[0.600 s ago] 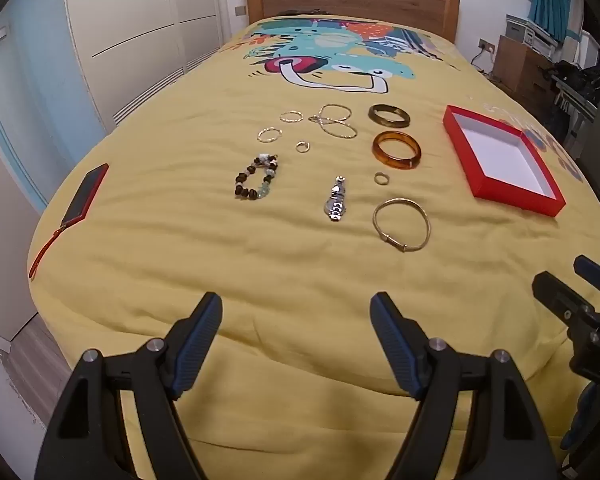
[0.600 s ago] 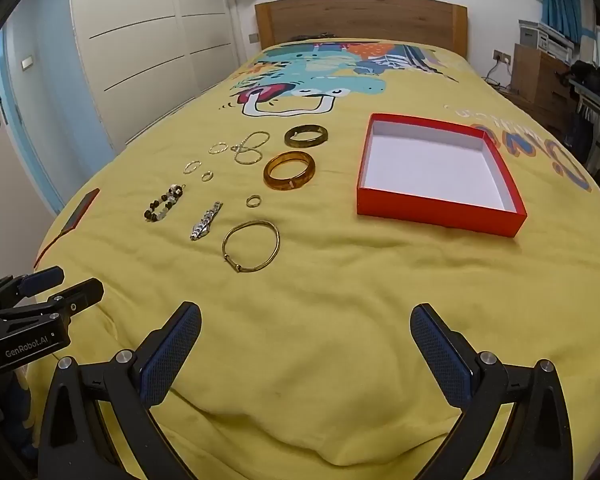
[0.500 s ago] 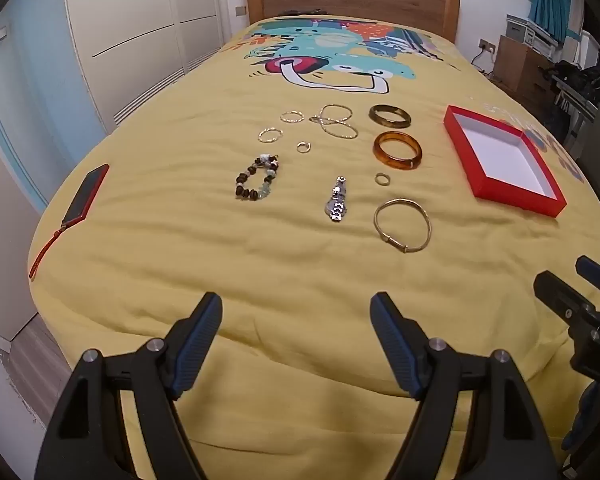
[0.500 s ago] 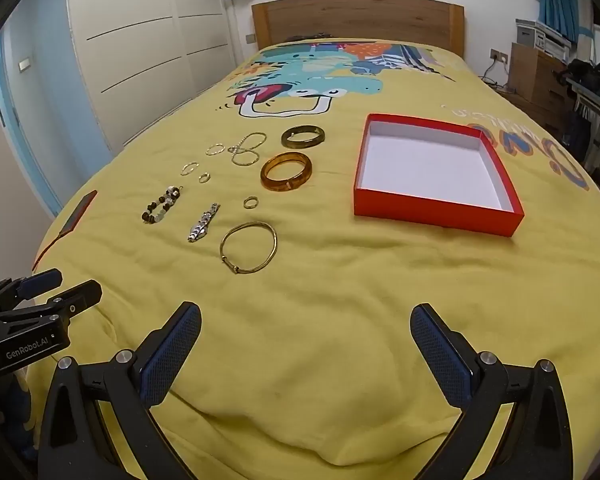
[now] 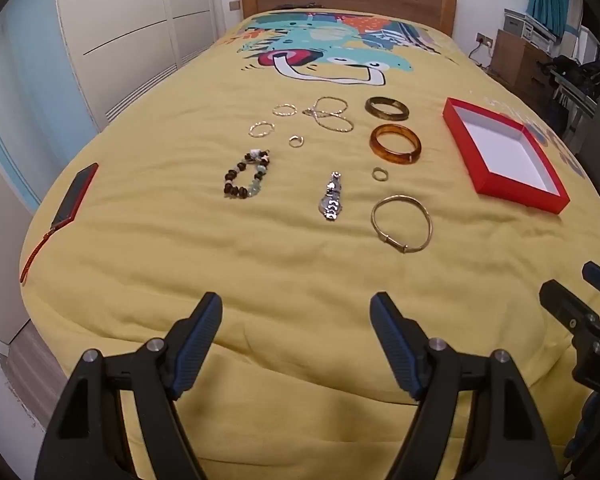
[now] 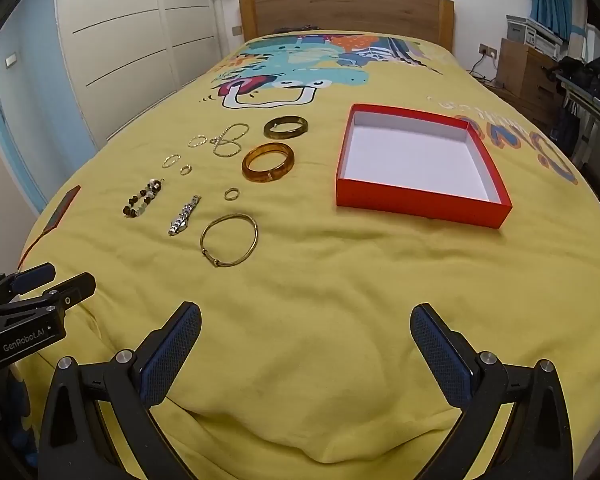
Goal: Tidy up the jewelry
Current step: 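Move both tools toward the silver watch and silver bangle, then grasp the silver watch with the left tool while the right tool grasps the silver bangle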
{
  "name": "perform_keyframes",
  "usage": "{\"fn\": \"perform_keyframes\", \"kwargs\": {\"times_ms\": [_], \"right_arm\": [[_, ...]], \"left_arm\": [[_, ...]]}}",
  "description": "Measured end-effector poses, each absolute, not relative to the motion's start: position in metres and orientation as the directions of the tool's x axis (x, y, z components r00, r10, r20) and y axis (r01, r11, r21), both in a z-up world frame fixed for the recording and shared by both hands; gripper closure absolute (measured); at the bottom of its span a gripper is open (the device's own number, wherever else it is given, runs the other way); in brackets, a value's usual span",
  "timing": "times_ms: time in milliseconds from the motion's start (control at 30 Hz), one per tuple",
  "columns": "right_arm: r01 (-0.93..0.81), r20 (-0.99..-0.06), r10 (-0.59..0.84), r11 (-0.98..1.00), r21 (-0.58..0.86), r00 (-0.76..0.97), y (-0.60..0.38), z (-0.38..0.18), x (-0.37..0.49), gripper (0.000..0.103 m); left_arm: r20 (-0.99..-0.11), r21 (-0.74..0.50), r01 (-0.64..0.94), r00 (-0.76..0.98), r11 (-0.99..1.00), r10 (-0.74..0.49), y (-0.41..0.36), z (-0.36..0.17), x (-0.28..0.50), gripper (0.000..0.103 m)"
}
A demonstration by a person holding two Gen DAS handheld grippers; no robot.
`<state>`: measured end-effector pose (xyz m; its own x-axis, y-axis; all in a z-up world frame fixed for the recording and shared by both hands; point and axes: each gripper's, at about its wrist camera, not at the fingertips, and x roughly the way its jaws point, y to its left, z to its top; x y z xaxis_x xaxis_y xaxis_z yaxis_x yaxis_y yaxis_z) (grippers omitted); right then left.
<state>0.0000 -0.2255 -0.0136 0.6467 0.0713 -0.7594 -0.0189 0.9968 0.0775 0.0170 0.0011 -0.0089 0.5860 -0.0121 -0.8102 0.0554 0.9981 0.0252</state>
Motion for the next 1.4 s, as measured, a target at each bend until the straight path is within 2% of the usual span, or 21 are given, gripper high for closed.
{"fn": "perform_keyframes", "kwargs": {"times_ms": [300,400,600,700,767,833,967,1200,1400], "right_arm": [[-0.038,-0.773,0.087,0.996,0.082,0.628,-0.217,-0.016,0.001,0.002],[-0.053,-0.782,0.099,0.995,0.084,0.616,-0.212,-0.017,0.004,0.007],[-0.095,-0.802,0.149,0.989,0.116,0.579,-0.201,-0.024,0.014,0.026],[-0.121,-0.812,0.185,0.983,0.141,0.554,-0.196,-0.027,0.023,0.040],[-0.132,-0.816,0.203,0.979,0.156,0.541,-0.194,-0.029,0.029,0.052],[-0.143,-0.822,0.216,0.976,0.164,0.528,-0.192,-0.033,0.038,0.059],[-0.157,-0.831,0.243,0.969,0.189,0.500,-0.189,-0.043,0.059,0.070],[-0.153,-0.846,0.270,0.963,0.223,0.461,-0.187,-0.063,0.098,0.072],[-0.162,-0.853,0.293,0.956,0.246,0.431,-0.184,-0.079,0.123,0.072]], "left_arm": [[-0.822,0.000,0.054,0.569,0.999,-0.031,0.009,-0.016,0.025,0.028],[-0.824,-0.020,0.040,0.565,0.999,-0.039,0.018,-0.018,0.027,0.028],[-0.833,-0.075,0.033,0.547,0.997,-0.080,0.032,-0.022,0.035,0.028],[-0.837,-0.095,0.041,0.538,0.995,-0.102,0.035,-0.026,0.044,0.029],[-0.838,-0.116,0.048,0.531,0.992,-0.123,0.036,-0.029,0.053,0.029],[-0.838,-0.127,0.054,0.528,0.990,-0.136,0.035,-0.031,0.064,0.029],[-0.844,-0.165,0.055,0.509,0.985,-0.170,0.037,-0.039,0.094,0.036],[-0.852,-0.226,0.109,0.461,0.968,-0.250,0.023,-0.053,0.137,0.045],[-0.865,-0.263,0.125,0.408,0.957,-0.291,0.013,-0.070,0.161,0.057]]}}
